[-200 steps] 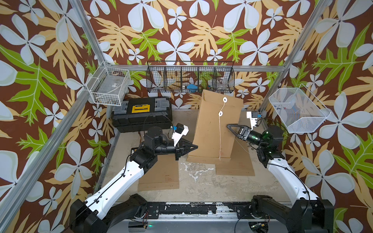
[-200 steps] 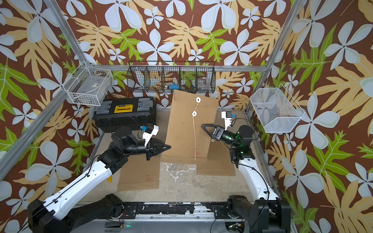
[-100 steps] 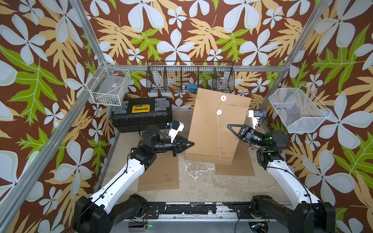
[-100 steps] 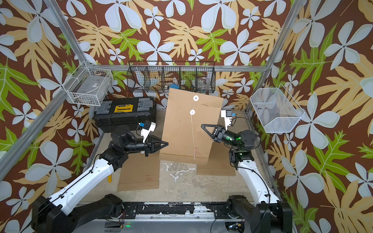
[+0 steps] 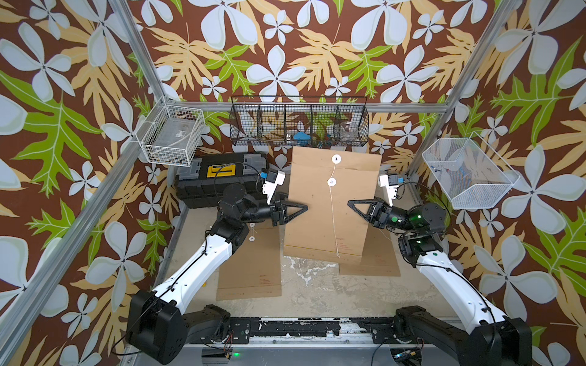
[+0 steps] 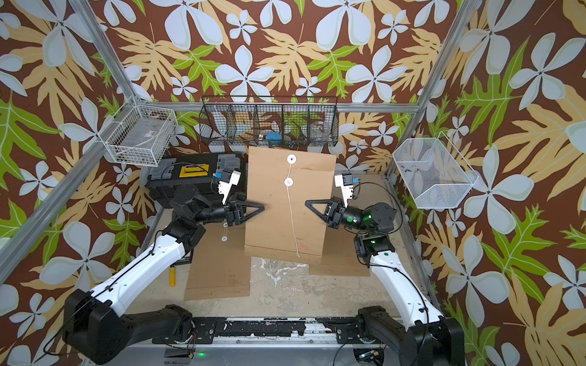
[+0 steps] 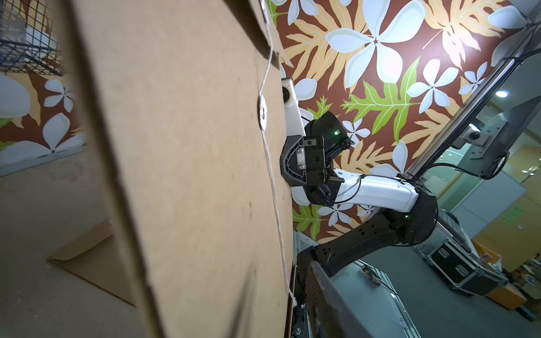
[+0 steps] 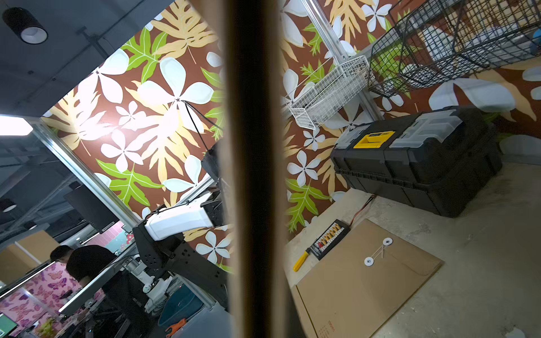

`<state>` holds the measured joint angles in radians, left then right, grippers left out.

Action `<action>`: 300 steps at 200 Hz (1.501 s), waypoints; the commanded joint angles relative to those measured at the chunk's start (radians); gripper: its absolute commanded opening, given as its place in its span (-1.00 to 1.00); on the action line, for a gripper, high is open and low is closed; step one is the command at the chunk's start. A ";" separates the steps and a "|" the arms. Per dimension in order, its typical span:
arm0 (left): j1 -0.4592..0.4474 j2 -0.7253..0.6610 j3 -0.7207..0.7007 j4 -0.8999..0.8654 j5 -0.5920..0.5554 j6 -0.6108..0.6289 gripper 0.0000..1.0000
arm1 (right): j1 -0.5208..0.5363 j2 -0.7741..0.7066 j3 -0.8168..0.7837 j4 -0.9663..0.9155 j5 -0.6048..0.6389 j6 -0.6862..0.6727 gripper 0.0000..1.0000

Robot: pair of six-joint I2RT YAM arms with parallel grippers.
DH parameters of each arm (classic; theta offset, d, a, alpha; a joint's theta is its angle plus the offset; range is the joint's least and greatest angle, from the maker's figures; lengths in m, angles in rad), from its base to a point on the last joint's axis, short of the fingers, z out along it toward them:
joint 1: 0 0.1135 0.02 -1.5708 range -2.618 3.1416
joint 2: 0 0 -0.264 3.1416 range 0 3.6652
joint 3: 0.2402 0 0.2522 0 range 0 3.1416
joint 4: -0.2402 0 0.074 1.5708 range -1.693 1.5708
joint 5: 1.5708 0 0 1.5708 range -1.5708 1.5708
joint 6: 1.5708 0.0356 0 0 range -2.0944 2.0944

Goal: Close the mouth of the file bag
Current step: Close the file bag.

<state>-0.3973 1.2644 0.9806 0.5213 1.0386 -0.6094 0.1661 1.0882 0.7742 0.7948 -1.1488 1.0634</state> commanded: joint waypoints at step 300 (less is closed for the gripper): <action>0.145 -0.041 0.109 -0.033 -0.164 -0.046 -1.00 | 0.459 0.030 0.099 -0.764 0.866 -0.727 -0.23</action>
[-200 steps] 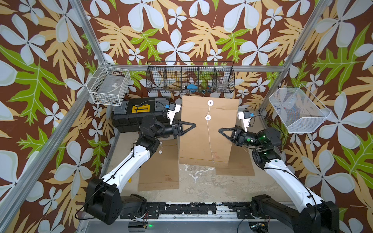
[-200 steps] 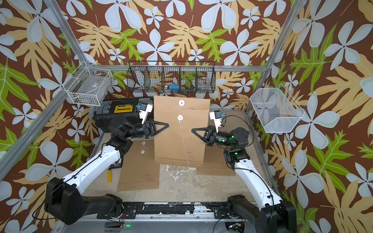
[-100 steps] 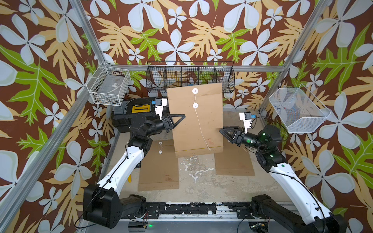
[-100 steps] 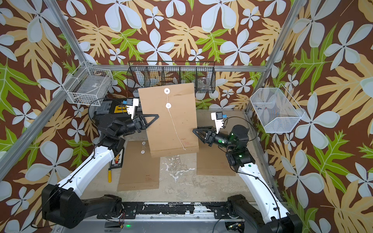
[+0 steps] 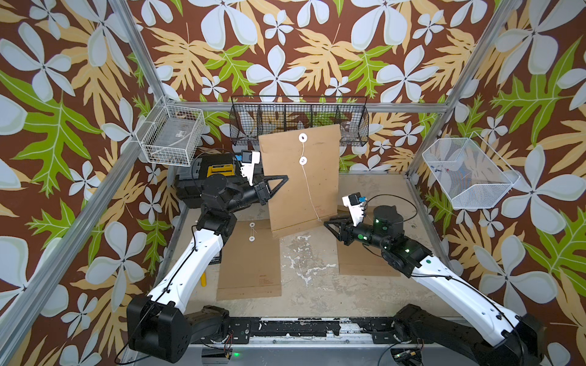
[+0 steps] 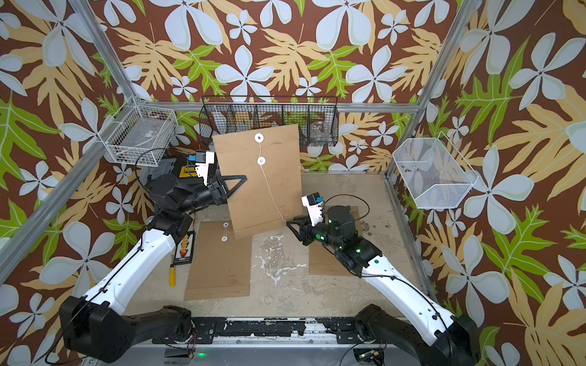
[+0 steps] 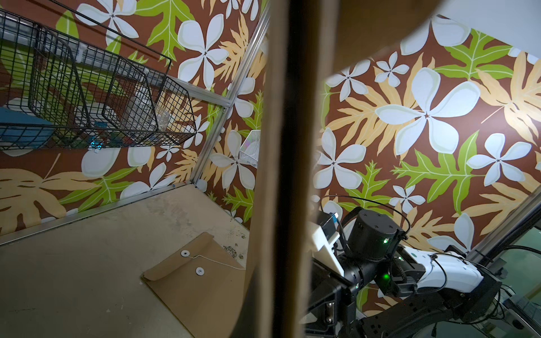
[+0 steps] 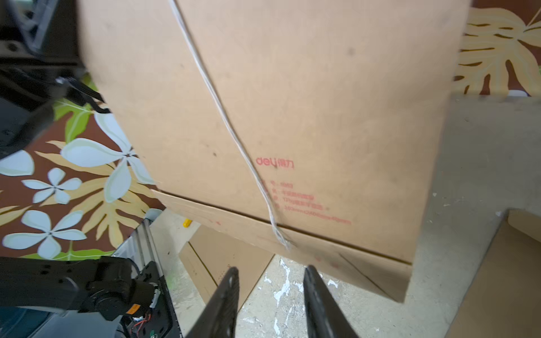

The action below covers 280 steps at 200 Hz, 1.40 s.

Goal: Close the mouth of the file bag
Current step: Close the file bag.

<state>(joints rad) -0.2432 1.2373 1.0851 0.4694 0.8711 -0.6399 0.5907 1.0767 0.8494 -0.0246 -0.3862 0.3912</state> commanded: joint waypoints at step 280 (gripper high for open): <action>-0.136 -0.052 0.048 -0.045 -0.034 -0.001 -1.00 | 0.195 0.190 -0.018 0.419 0.461 0.123 -0.45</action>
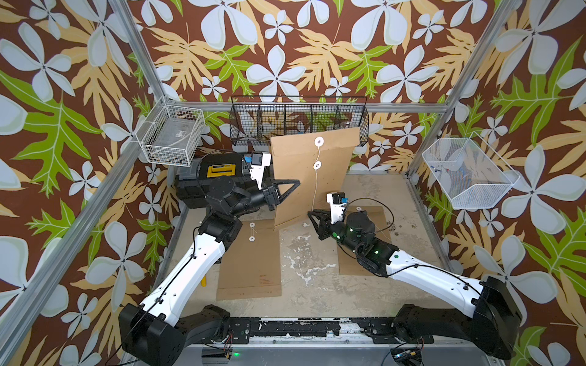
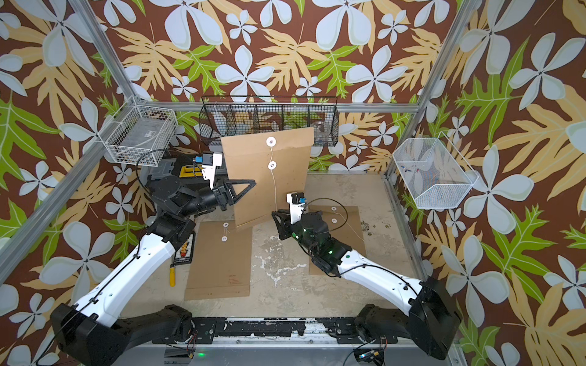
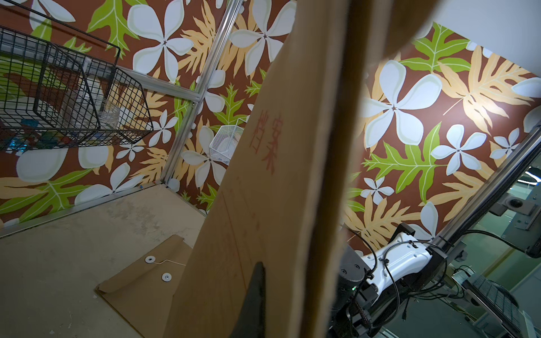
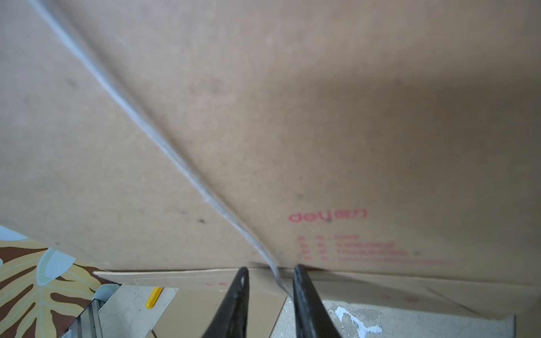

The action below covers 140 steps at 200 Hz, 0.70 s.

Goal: Close the mouth of the file bag
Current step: Close the file bag.

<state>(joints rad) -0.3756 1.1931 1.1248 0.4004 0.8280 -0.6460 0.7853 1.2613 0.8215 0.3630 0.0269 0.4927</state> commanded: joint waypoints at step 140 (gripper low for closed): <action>-0.023 -0.005 0.054 -0.106 -0.037 0.116 -1.00 | 0.023 -0.021 0.000 0.044 0.099 -0.002 -1.00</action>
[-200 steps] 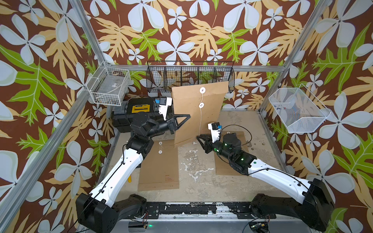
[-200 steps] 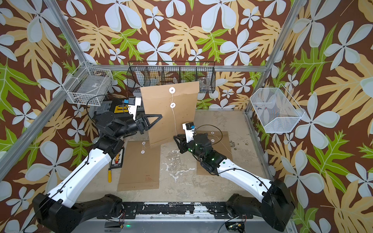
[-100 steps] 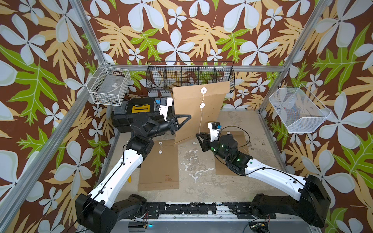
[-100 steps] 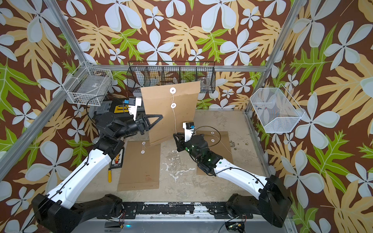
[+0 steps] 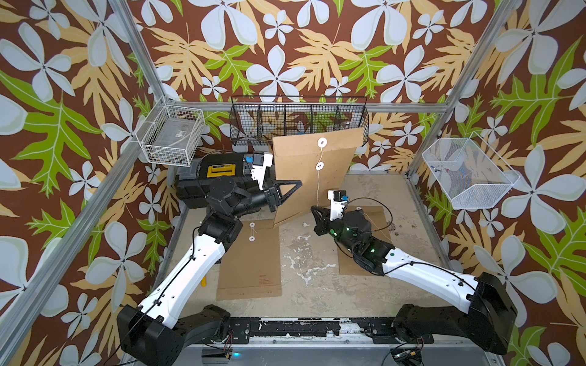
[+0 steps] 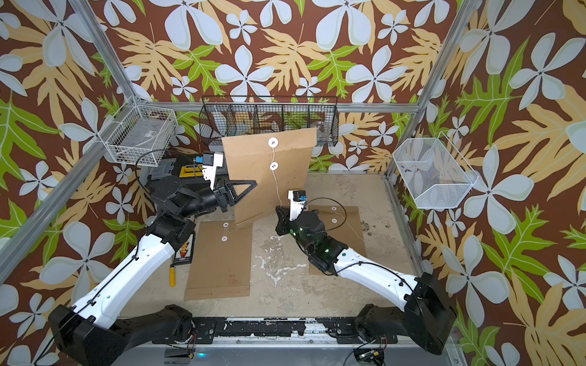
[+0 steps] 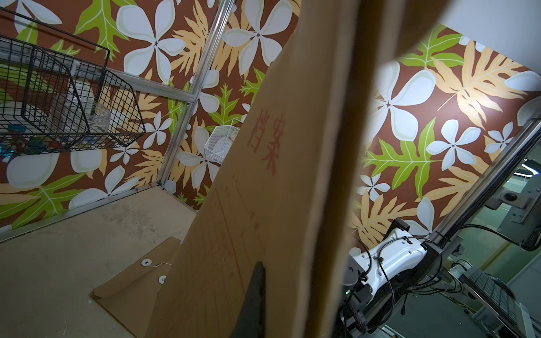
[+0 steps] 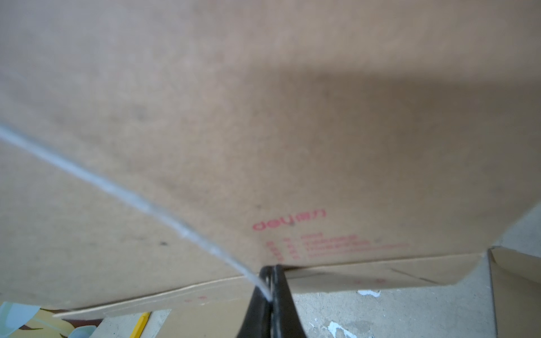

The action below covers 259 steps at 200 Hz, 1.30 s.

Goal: Close the mouth of the file bag
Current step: Close the file bag.

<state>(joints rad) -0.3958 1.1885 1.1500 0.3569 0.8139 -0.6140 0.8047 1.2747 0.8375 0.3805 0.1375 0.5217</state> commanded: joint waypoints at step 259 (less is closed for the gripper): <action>0.074 -0.100 -0.170 -0.172 0.151 0.180 -1.00 | -0.292 -0.248 0.241 -0.641 -0.240 -0.180 -1.00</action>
<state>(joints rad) -0.3233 1.0958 0.9936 0.1688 0.9485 -0.4400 0.5125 1.0397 1.0451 -0.2039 -0.1764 0.3862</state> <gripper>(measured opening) 0.061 0.049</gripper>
